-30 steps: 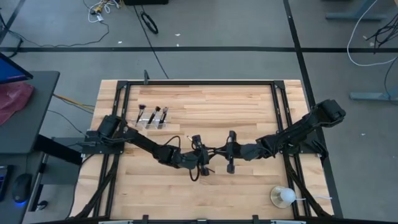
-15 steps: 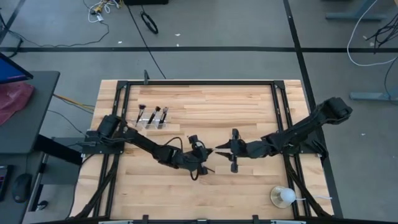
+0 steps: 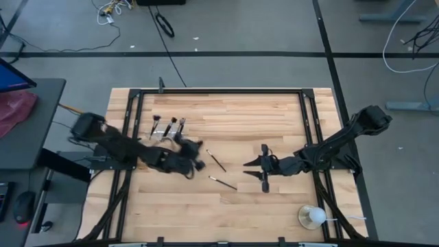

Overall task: Put items in baskets/containers
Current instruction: Put the eyeshadow brush into the transparent organizer

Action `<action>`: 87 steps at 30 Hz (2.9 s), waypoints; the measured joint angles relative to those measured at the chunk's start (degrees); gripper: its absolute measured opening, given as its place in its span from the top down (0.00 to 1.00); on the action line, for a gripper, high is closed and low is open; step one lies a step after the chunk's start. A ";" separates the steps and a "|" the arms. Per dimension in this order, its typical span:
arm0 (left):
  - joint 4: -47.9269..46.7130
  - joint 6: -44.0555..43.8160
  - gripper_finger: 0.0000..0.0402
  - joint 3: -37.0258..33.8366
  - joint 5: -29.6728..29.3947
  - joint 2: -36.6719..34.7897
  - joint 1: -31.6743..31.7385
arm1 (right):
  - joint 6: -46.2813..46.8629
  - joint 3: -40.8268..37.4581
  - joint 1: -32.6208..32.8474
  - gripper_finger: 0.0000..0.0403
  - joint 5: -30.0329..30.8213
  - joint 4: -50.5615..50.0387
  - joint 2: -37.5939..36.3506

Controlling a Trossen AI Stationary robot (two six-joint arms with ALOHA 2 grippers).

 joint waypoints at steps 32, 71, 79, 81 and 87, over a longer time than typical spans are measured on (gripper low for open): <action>-39.33 -25.95 0.94 -20.16 -16.25 -42.96 15.78 | 0.92 -5.47 -0.09 0.73 0.00 12.53 0.00; -46.86 -34.26 0.80 -20.13 3.97 -42.90 22.25 | 0.77 -5.47 -0.10 0.73 0.00 12.47 0.02; -46.93 -30.30 0.63 -19.18 8.14 -42.91 22.25 | 0.77 -5.47 -0.09 0.73 0.00 12.48 0.02; -46.91 -28.93 0.62 -17.92 8.42 -42.91 22.25 | 0.77 -5.47 -0.09 0.73 0.00 12.49 0.02; -47.98 -22.63 0.65 -11.00 8.44 -42.91 22.15 | 0.75 -5.47 -0.09 0.73 0.00 12.51 0.02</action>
